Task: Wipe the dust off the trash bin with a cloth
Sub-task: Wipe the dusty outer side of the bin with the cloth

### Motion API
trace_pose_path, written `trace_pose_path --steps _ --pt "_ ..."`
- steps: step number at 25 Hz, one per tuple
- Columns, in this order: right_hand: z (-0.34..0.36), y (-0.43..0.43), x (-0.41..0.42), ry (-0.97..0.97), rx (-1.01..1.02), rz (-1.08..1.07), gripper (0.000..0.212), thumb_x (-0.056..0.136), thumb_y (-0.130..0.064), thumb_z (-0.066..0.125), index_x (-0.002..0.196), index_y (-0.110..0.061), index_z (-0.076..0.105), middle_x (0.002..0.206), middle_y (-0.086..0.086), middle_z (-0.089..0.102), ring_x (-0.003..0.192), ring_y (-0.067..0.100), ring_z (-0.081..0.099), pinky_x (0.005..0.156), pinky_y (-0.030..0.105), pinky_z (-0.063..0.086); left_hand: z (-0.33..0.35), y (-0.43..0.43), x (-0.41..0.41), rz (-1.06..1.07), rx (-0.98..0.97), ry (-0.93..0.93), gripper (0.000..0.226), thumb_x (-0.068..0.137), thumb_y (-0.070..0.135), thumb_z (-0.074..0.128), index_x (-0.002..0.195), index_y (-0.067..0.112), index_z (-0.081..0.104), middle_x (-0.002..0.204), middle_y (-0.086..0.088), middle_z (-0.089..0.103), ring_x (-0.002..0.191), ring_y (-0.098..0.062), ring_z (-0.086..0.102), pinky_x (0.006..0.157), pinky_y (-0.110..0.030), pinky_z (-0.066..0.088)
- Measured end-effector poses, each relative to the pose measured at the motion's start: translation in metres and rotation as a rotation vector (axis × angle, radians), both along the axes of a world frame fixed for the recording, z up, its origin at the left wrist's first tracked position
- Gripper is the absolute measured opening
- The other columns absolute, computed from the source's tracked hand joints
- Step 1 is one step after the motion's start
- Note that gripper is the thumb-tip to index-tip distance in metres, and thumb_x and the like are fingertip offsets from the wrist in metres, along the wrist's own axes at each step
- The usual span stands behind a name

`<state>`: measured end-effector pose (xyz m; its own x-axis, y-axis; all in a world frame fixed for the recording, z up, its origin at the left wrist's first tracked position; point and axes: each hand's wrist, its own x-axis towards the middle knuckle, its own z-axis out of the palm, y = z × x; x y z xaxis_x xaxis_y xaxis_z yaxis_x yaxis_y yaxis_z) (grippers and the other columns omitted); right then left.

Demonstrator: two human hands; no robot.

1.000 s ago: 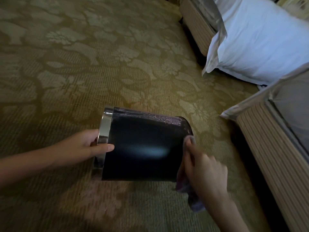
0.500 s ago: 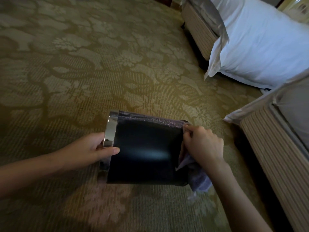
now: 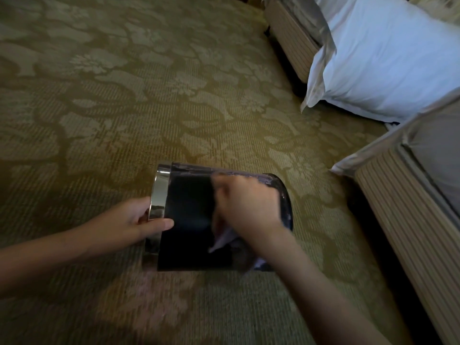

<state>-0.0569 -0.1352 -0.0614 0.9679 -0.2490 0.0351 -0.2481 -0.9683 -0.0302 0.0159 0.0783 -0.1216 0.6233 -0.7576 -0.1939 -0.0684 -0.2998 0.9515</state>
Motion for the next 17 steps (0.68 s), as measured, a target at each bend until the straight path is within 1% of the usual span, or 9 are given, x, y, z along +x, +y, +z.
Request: trace_pose_path --steps 2,4,7,9,11,13,14,15,17 --pt "0.004 -0.046 -0.024 0.006 -0.019 -0.234 0.027 0.097 -0.043 0.043 0.111 -0.037 0.065 0.095 0.004 0.070 0.092 0.033 0.067 0.071 0.037 0.046 0.003 0.001 -0.001 -0.011 0.034 -0.038 0.026 0.084 0.040 0.061 0.107 0.030 0.065 0.106 0.023 0.071 0.095 0.000 0.070 0.073 -0.019 0.057" --pt "0.011 -0.067 -0.040 0.023 -0.005 -0.375 0.030 0.097 -0.047 0.042 0.112 -0.038 0.066 0.098 0.005 0.070 0.094 0.035 0.065 0.075 0.039 0.046 0.001 0.002 -0.001 -0.026 0.053 -0.077 0.019 0.086 0.037 0.061 0.104 0.031 0.064 0.104 0.023 0.070 0.093 -0.001 0.070 0.072 -0.023 0.058" --pt "0.009 -0.041 -0.020 0.004 -0.049 -0.281 0.024 0.095 -0.033 0.045 0.099 -0.023 0.066 0.089 0.007 0.067 0.086 0.035 0.065 0.064 0.035 0.038 -0.004 0.004 -0.001 -0.023 0.042 -0.076 0.015 0.090 0.030 0.063 0.104 0.030 0.064 0.101 0.018 0.072 0.091 -0.005 0.071 0.072 -0.024 0.057" --pt "0.006 0.005 0.006 0.007 -0.030 -0.123 0.022 0.093 -0.031 0.045 0.097 -0.020 0.064 0.088 0.006 0.067 0.086 0.032 0.065 0.062 0.033 0.034 -0.005 0.006 -0.002 -0.033 0.044 -0.068 0.014 0.090 0.029 0.065 0.103 0.030 0.064 0.099 0.019 0.072 0.090 -0.002 0.070 0.071 -0.020 0.056" --pt "0.003 0.057 0.028 0.054 0.046 0.094 0.018 0.094 -0.030 0.045 0.095 -0.022 0.061 0.087 0.004 0.063 0.088 0.028 0.065 0.064 0.032 0.032 -0.005 0.008 -0.005 -0.044 0.045 -0.115 0.016 0.086 0.037 0.067 0.098 0.027 0.064 0.092 0.014 0.073 0.084 -0.001 0.069 0.068 -0.019 0.054" --pt "0.002 0.093 0.039 0.063 0.098 0.251 0.016 0.096 -0.028 0.045 0.096 -0.022 0.060 0.084 0.001 0.059 0.088 0.027 0.064 0.065 0.034 0.030 -0.004 0.010 -0.006 -0.032 0.041 -0.181 0.034 0.078 0.046 0.063 0.098 0.019 0.065 0.091 0.002 0.074 0.085 -0.007 0.069 0.072 -0.032 0.056" --pt "0.000 0.095 0.040 0.035 0.091 0.256 0.018 0.096 -0.028 0.044 0.100 -0.023 0.061 0.087 0.001 0.062 0.088 0.027 0.064 0.065 0.034 0.030 -0.004 0.010 -0.005 -0.038 0.049 -0.190 0.038 0.078 0.047 0.063 0.100 0.015 0.066 0.091 -0.003 0.074 0.085 -0.008 0.069 0.073 -0.035 0.056" --pt "-0.001 0.086 0.036 0.001 0.070 0.213 0.021 0.096 -0.029 0.044 0.103 -0.025 0.063 0.091 0.001 0.066 0.089 0.028 0.065 0.065 0.034 0.032 -0.004 0.010 -0.004 -0.047 0.050 -0.176 0.036 0.083 0.045 0.065 0.101 0.014 0.066 0.091 -0.004 0.074 0.085 -0.007 0.070 0.074 -0.034 0.057" --pt "-0.002 0.042 0.019 -0.032 0.024 0.055 0.024 0.096 -0.033 0.043 0.107 -0.031 0.064 0.094 0.001 0.069 0.090 0.029 0.067 0.065 0.035 0.038 -0.006 0.009 -0.004 -0.052 0.060 -0.127 0.025 0.090 0.037 0.065 0.109 0.021 0.066 0.100 0.003 0.074 0.092 -0.003 0.070 0.079 -0.028 0.059"
